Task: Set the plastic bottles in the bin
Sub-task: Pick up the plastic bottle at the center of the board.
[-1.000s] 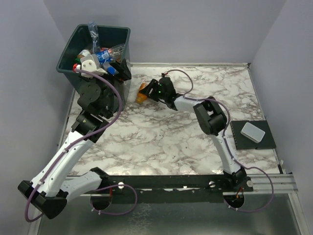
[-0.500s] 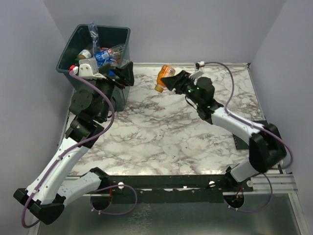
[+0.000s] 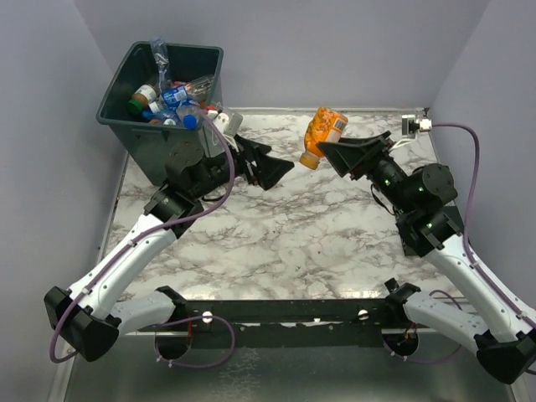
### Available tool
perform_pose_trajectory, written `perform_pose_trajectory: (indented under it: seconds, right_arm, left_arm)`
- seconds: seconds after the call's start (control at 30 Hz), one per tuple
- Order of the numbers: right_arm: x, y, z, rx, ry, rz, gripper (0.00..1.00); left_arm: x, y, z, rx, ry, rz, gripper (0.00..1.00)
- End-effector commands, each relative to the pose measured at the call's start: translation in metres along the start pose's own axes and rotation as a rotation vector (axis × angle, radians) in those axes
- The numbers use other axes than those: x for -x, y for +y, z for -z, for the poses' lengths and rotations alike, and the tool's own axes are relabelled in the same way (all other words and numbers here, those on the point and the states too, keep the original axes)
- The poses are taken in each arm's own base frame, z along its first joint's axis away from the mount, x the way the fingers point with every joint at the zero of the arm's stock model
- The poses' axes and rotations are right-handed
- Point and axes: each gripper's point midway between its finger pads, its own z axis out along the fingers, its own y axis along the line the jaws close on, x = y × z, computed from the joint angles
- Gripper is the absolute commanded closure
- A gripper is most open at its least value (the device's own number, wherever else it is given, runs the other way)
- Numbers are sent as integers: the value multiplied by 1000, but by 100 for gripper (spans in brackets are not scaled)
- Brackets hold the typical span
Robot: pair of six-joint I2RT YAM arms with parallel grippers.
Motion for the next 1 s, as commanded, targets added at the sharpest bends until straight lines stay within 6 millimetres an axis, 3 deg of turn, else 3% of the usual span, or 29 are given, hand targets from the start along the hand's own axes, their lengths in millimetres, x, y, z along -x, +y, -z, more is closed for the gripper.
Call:
perform_pose_trajectory:
  seconds: [0.0, 0.2, 0.47, 0.53, 0.67, 0.77, 0.9, 0.93, 0.97]
  right_arm:
    - [-32, -7, 11, -23, 135, -30, 67]
    - [-35, -4, 8, -6, 156, -42, 67]
    - [-39, 6, 4, 55, 177, -76, 68]
    - [-39, 8, 4, 62, 181, -76, 68]
    - [-38, 10, 4, 70, 184, -73, 68]
    - [-39, 11, 4, 75, 190, -75, 68]
    - [-39, 13, 7, 79, 194, -74, 66]
    - [-39, 13, 7, 75, 198, -74, 60]
    - [-39, 14, 8, 73, 206, -77, 48]
  left_arm:
    - [-11, -43, 0, -187, 59, 11, 1]
    - [-8, -70, -6, -273, 61, 8, 1]
    - [-22, -64, -15, -247, 91, 39, 1]
    - [-25, -64, -18, -247, 98, 48, 5]
    - [-23, -68, -22, -258, 93, 68, 20]
    - [-24, -70, -26, -263, 95, 81, 37]
    - [-20, -71, -29, -250, 73, 93, 75]
    - [-17, -71, -28, -245, 58, 92, 84]
    - [-10, -70, -28, -231, 36, 89, 96]
